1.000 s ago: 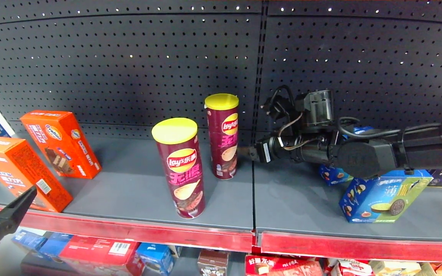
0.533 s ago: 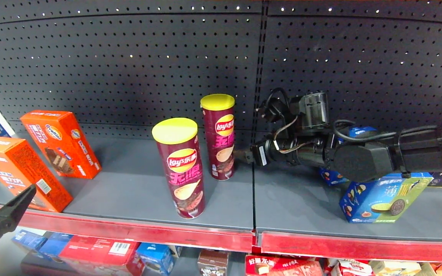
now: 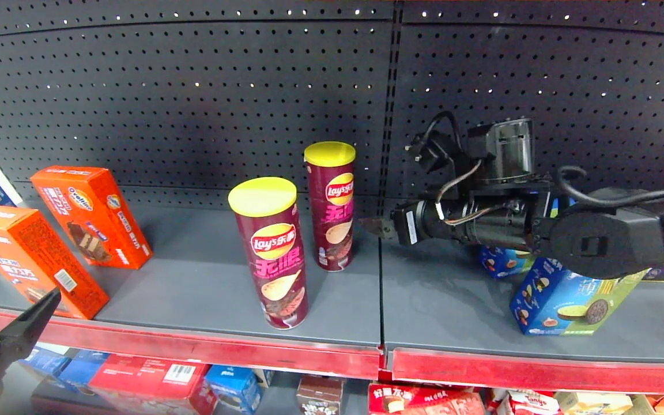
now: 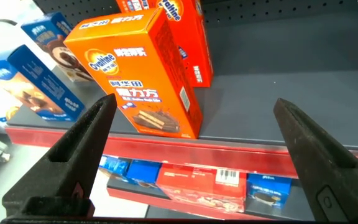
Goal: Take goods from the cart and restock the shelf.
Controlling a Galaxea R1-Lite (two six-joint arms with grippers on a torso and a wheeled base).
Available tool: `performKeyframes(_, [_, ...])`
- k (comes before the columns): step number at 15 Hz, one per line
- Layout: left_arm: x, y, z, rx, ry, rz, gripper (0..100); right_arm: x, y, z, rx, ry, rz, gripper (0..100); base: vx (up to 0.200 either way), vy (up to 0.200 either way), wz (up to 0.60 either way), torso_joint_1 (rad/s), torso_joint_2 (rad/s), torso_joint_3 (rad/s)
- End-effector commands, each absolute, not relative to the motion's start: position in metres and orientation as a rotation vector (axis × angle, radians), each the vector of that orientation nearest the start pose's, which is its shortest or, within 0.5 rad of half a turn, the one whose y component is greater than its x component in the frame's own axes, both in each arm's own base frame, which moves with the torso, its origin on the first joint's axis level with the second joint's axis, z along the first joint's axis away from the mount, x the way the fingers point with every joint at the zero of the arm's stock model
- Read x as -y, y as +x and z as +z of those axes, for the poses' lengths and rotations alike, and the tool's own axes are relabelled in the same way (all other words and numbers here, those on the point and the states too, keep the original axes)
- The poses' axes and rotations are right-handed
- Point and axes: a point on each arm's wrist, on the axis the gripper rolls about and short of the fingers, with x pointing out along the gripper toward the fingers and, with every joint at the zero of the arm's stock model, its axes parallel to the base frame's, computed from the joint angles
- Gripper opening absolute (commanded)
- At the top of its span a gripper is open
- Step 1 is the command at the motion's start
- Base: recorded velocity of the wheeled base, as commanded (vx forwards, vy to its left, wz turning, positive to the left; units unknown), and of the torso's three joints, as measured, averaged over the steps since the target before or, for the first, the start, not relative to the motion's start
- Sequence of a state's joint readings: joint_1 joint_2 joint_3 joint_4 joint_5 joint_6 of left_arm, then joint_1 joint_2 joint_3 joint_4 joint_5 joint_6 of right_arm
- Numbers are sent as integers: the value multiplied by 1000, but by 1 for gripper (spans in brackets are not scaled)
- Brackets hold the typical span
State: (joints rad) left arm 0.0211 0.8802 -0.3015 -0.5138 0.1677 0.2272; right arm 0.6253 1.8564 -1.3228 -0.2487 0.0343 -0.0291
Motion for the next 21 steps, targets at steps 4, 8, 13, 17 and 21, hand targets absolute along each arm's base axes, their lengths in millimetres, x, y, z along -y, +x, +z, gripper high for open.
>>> performKeyframes(4, [-5,96,176,-139,194,170,100,-171,184,290,-236,-15,661,100,0,0,0,0,0,0])
performKeyframes(8, [-5,95,172,-151,184,162,100,-128,137,308,-270,-30,560,100,0,0,0,0,0,0])
performKeyframes(13, [-5,97,176,-141,182,165,100,-70,75,313,-302,-97,420,100,0,0,0,0,0,0])
performKeyframes(17, [-5,98,181,-123,179,165,100,-37,63,318,-230,-42,176,100,0,0,0,0,0,0])
performKeyframes(21, [-5,100,195,-72,142,170,100,-1,38,318,-149,37,-185,100,0,0,0,0,0,0])
